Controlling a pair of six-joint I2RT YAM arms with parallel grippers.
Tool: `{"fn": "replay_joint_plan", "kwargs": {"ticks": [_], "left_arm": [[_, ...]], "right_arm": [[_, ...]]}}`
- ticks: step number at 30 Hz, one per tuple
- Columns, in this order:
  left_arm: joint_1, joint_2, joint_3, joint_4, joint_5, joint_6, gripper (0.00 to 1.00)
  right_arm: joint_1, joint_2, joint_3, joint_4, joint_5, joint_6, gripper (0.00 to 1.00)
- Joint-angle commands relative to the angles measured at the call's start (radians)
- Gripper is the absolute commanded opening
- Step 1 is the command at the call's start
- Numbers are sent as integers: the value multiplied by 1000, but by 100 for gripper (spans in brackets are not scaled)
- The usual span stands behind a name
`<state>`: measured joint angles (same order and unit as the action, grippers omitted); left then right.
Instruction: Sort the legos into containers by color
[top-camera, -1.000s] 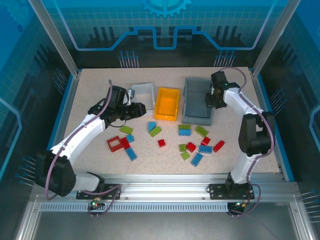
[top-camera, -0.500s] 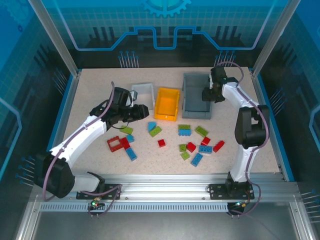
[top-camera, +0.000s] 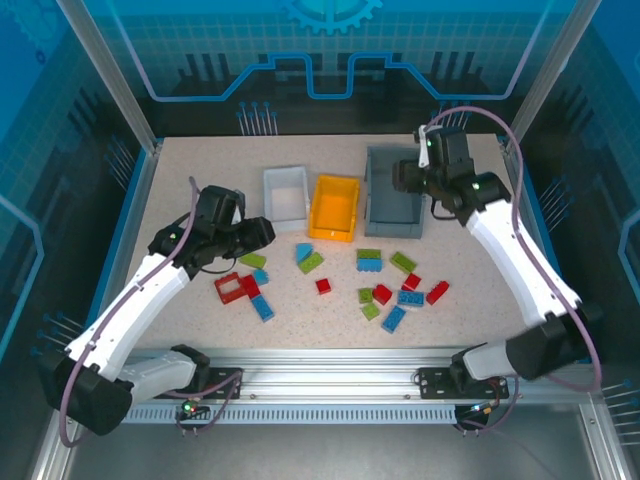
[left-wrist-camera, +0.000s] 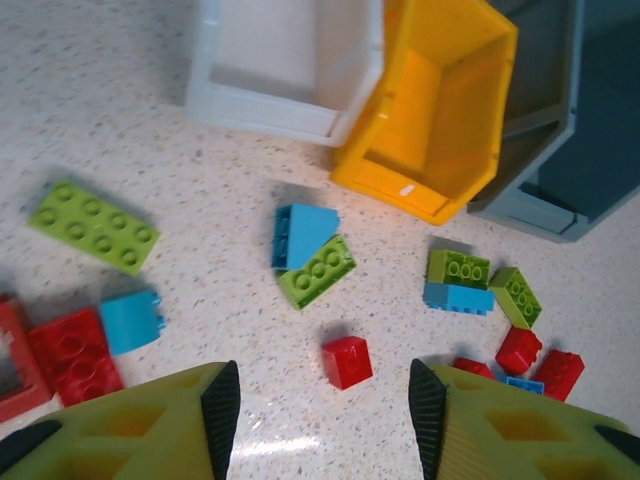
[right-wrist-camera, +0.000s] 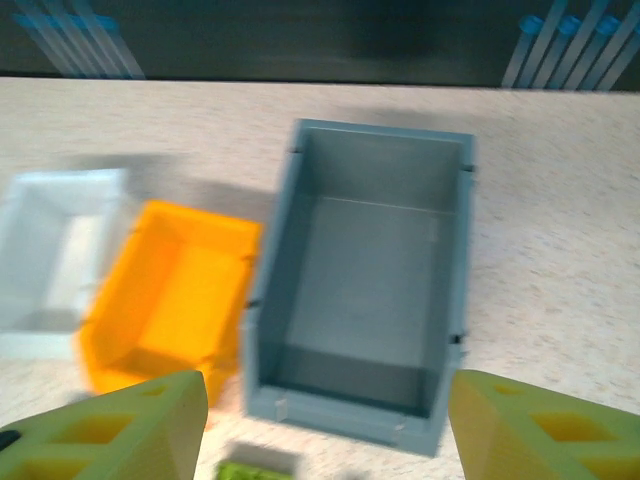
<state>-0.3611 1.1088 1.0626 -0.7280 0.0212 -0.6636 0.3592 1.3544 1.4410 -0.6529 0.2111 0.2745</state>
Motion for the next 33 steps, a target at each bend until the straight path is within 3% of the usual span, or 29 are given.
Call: {"fn": "replay_joint_plan", "kwargs": {"ticks": [1,5,11,17,27,33], "left_arm": [[64,-9,-36,-84,-37,-94,54],[144,79,-63,-41,9,-195,56],[161,265,-71,71,-16,-364,60],[192,416,-84,153,-34,-482,62],[197,561,-91,189,-40,-533,63],[198,624,-94,265,-32,-536,54]], "right_arm": [[117,-108,-126,49,-110,30,68],[322,-237,-305,213,-255,52,76],[639,-257,-430,352,-107,85,87],[665,-189,-412,360,-106,113,87],[666,-170,-409,342,-78,126,87],[664,-162,-405,335,-72,130,86]]}}
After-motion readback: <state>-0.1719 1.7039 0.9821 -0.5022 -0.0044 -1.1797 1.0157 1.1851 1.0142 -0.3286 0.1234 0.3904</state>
